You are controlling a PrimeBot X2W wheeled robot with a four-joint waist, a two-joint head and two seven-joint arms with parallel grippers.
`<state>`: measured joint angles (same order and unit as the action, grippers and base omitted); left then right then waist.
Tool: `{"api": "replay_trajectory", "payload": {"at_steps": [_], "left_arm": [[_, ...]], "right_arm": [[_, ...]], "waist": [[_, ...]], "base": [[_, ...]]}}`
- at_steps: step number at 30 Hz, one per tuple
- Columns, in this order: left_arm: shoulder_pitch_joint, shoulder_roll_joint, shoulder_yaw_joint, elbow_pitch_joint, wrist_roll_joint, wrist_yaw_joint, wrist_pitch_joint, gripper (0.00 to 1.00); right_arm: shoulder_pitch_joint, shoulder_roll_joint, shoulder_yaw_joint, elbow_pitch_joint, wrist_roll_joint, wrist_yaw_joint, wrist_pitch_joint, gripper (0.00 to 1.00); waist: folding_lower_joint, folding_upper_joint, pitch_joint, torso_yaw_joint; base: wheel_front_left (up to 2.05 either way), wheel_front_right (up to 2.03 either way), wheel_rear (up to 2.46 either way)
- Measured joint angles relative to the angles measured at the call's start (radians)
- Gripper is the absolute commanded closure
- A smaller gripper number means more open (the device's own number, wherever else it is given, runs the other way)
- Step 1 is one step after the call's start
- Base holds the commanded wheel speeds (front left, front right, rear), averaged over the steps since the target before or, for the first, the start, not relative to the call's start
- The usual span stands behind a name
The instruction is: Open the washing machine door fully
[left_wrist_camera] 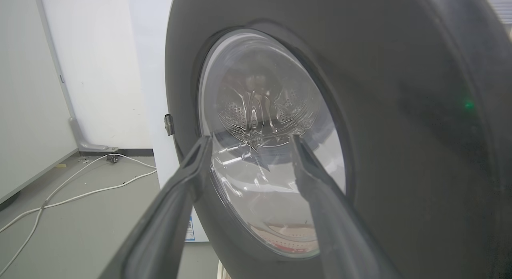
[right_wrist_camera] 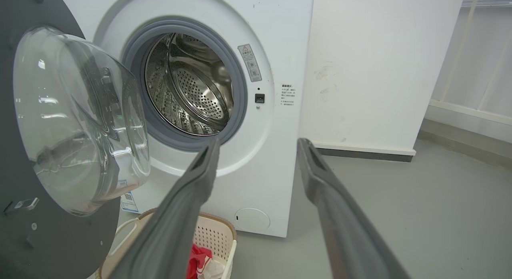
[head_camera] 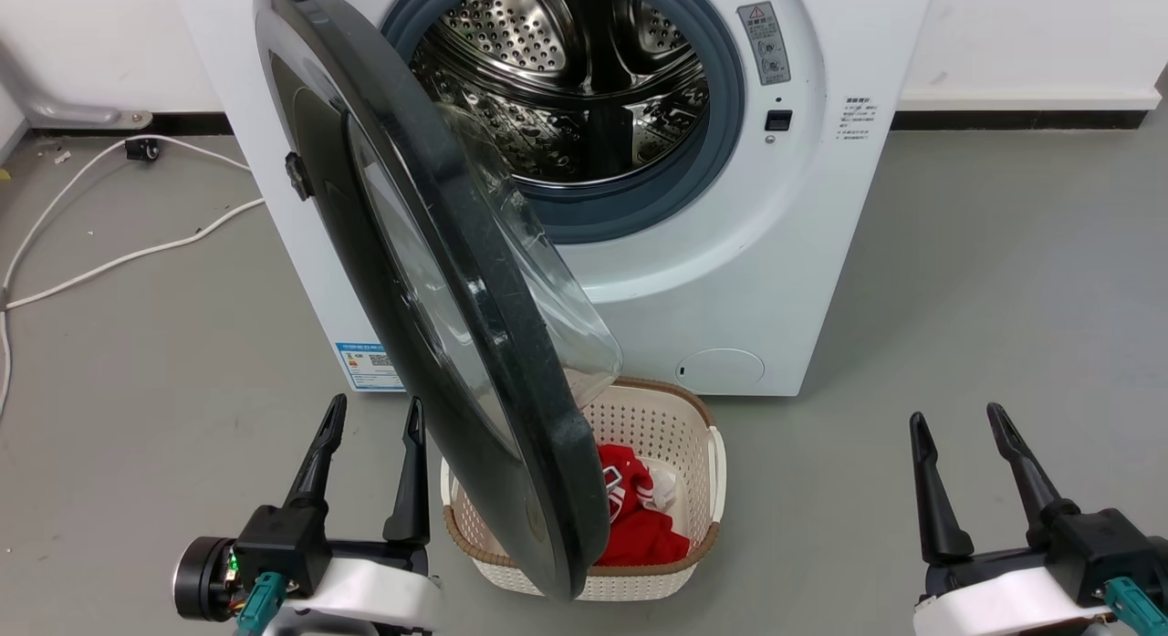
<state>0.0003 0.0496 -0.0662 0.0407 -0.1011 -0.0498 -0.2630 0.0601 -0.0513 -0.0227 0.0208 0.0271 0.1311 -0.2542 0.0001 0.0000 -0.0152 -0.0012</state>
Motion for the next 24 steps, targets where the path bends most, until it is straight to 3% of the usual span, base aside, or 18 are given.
{"api": "replay_trajectory", "payload": {"at_steps": [4, 5, 6, 7, 16, 24], "left_arm": [[0.0, 0.0, 0.0, 0.001, 0.0, 0.001, 0.0, 0.0], [0.0, 0.0, 0.0, 0.002, 0.0, 0.0, 0.0, 0.11], [0.0, 0.0, 0.0, 0.001, 0.0, 0.0, 0.0, 0.62], [0.0, 0.0, 0.0, -0.001, 0.0, -0.001, 0.0, 0.98], [-0.003, 0.0, 0.01, -0.07, 0.019, 0.005, 0.0, 1.0], [-0.037, 0.0, 0.027, -0.253, 0.051, 0.019, 0.0, 1.0]], "right_arm": [[0.0, 0.0, 0.0, 0.004, 0.001, 0.0, 0.0, 0.0], [0.0, 0.0, 0.0, 0.004, 0.002, 0.0, 0.0, 0.0], [0.0, 0.0, 0.0, 0.005, 0.004, 0.0, 0.0, 0.0], [0.0, 0.0, 0.0, 0.005, 0.005, 0.0, 0.0, 0.0], [-0.002, 0.0, -0.004, 0.013, 0.012, 0.0, -0.001, 0.0], [-0.004, 0.0, -0.007, 0.021, 0.026, 0.0, -0.001, 0.0]], "waist": [[0.0, 0.0, 0.0, -0.001], [0.0, 0.0, 0.001, -0.001], [0.0, 0.0, 0.001, -0.002], [0.0, 0.0, 0.001, -0.002], [0.0, 0.0, 0.003, -0.003], [0.0, 0.0, 0.007, -0.002]], "base": [[0.0, 0.0, 0.0], [0.0, 0.0, 0.0], [0.0, 0.0, 0.0], [0.0, 0.0, 0.0], [0.0, 0.0, 0.0], [0.0, 0.0, 0.0]]}}
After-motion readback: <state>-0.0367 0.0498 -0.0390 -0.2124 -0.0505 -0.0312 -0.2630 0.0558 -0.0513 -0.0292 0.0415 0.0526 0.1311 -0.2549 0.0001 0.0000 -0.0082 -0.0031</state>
